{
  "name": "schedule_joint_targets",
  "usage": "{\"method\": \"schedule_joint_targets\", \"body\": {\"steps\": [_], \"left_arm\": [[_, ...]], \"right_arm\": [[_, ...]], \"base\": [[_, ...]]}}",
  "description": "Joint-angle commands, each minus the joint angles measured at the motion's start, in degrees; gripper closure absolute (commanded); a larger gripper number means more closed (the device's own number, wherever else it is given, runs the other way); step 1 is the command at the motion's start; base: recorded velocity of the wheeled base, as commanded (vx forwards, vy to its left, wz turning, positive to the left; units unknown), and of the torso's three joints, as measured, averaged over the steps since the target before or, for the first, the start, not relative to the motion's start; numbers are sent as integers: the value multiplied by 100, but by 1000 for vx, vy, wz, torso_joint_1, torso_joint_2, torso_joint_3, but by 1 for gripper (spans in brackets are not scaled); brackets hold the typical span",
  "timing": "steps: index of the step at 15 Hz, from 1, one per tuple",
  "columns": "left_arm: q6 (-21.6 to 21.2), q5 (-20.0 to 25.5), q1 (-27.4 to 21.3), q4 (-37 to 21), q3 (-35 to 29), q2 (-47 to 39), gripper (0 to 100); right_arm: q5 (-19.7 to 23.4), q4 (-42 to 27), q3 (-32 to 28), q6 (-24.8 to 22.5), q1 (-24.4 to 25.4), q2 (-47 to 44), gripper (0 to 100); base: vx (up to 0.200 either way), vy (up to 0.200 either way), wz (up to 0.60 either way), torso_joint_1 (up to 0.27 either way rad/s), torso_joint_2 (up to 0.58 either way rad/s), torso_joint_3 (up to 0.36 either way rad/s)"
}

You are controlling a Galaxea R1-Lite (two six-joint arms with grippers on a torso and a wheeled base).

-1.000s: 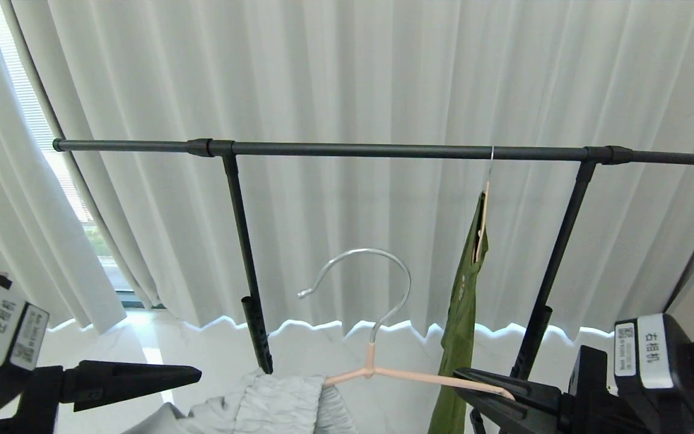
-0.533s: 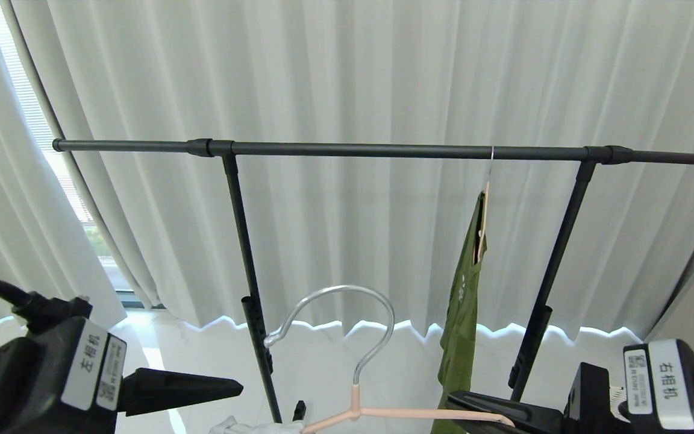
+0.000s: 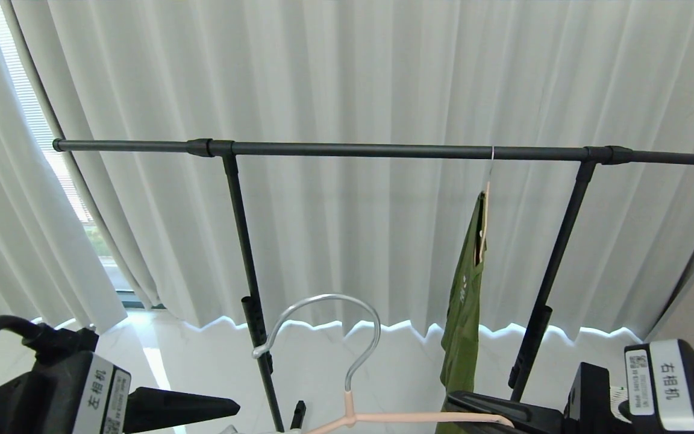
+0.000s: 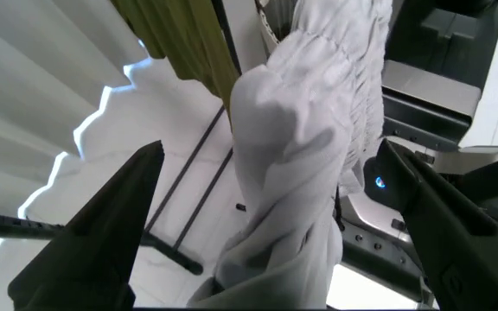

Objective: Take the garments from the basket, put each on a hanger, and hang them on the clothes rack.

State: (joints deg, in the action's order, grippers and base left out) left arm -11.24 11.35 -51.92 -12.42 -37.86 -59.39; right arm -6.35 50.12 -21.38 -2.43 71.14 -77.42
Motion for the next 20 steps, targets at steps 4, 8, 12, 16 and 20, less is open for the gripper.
{"method": "schedule_joint_targets", "body": {"steps": [4,8,12,16,20], "left_arm": [[-177,-10,-2,-6,95,15,100],[-230,-10,-2,3,148,15,100],[-230,-124,59,3,148,7,100],[-230,-616,147,126,332,24,100],[-221,-1469,384,346,394,-169,100]], "right_arm": [[2,16,-41,5,5,-1,100],[-6,16,-77,5,5,8,100],[-15,16,-68,-4,5,69,0],[-24,16,-41,5,-74,140,0],[11,-2,-33,5,-92,105,0]], "base": [[0,0,0,0,0,0],[0,0,0,0,0,0],[0,0,0,0,0,0],[0,0,0,0,0,0],[0,0,0,0,0,0]]}}
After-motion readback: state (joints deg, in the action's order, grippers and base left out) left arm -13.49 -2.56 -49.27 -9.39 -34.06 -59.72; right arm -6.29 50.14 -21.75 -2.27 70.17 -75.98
